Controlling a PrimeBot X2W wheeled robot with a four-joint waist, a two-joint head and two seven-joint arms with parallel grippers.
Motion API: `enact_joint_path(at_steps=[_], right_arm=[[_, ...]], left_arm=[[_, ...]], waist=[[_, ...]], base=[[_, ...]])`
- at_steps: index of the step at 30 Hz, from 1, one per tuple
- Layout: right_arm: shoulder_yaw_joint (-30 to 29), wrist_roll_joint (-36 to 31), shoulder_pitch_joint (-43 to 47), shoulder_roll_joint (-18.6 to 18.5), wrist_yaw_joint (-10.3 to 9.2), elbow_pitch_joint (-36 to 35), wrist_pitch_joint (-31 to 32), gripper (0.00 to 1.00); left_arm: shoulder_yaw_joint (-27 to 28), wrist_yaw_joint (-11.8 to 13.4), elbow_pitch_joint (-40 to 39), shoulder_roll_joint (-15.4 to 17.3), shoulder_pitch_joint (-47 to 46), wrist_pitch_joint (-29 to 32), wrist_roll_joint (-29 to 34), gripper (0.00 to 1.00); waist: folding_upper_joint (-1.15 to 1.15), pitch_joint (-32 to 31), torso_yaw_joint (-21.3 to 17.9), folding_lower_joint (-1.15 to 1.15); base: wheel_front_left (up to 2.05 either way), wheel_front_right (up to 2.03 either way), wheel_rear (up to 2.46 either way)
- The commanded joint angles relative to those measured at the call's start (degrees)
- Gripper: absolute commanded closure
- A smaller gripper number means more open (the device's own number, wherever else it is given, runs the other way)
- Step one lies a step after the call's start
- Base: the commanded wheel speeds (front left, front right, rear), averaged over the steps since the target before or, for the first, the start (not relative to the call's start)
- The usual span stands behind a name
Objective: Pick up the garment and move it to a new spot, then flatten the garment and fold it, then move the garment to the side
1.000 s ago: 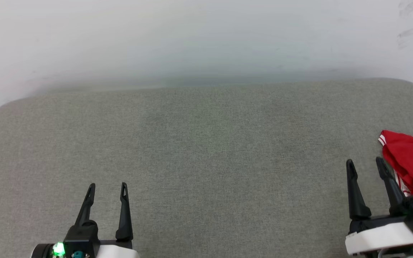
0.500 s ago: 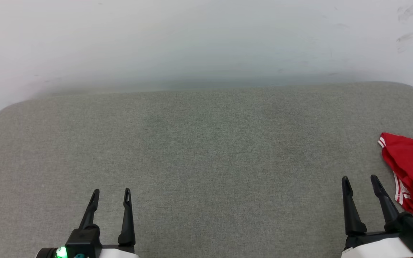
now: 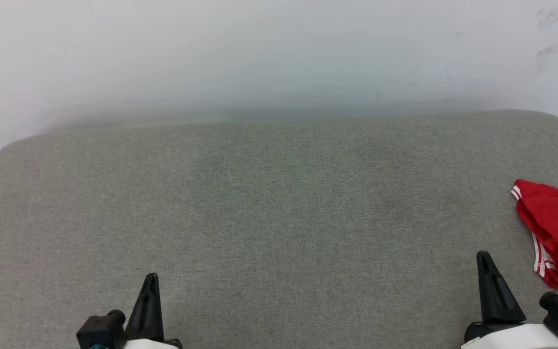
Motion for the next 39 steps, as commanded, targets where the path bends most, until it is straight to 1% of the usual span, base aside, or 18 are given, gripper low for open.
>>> enact_joint_path(at_steps=[1, 19, 39], right_arm=[[0.0, 1.8, -1.3, -0.3, 0.00, -0.7, 0.3, 1.00], [-0.3, 19.9, -3.9, -0.7, -0.01, 1.4, 4.3, 1.00], [-0.8, 36.0, -6.1, -0.9, -0.01, 3.3, 8.1, 1.00]], left_arm=[[0.4, -0.3, -0.6, 0.4, -1.7, 0.2, -1.8, 1.00], [1.6, -2.7, 2.2, 1.0, -4.8, 4.0, -21.3, 1.00], [3.0, -4.8, 4.2, 1.3, -7.4, 7.7, -38.5, 1.00]], waist=[[0.00, 0.0, 0.0, 0.00], [0.00, 0.0, 0.1, 0.00], [0.00, -0.1, 0.2, 0.00]], base=[[0.00, 0.00, 0.00], [0.00, 0.00, 0.00], [0.00, 0.00, 0.00]])
